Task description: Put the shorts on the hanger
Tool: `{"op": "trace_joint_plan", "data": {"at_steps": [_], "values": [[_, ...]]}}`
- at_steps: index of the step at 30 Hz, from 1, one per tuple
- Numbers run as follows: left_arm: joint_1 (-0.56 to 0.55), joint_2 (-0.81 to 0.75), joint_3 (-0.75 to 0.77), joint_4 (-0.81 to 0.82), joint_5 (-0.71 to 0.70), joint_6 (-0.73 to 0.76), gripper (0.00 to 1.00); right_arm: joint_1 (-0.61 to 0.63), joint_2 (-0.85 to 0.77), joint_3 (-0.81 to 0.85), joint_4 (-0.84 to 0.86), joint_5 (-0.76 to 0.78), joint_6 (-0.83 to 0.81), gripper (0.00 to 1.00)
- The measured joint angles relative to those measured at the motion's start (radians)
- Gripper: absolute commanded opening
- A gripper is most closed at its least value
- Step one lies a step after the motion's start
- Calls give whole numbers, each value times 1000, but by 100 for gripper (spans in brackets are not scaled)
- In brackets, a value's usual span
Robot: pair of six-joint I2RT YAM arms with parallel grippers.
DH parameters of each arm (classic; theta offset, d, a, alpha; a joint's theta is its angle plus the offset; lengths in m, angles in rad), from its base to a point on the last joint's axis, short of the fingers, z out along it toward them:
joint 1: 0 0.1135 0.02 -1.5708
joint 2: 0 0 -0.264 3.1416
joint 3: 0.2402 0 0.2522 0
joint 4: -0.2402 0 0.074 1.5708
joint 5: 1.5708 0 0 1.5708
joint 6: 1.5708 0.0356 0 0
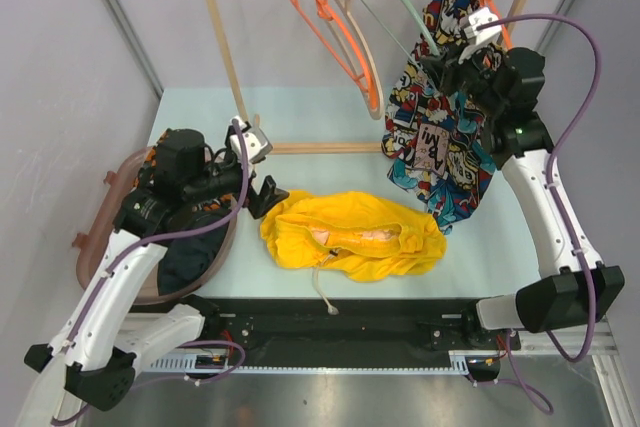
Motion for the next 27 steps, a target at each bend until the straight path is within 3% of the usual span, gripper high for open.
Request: {"op": "trace_joint_plan", "data": {"at_steps": [13,22,27], "values": [[2,23,-101,65,-23,-66,100,-3,-270,-51,-354,42,-19,0],[23,10,-158,143,14,-136,100,-5,-427,-153,-768,213,-61,0],[32,-24,-236,177,44,-175,100,-6,-539,-203,-961,186,-129,0]]}}
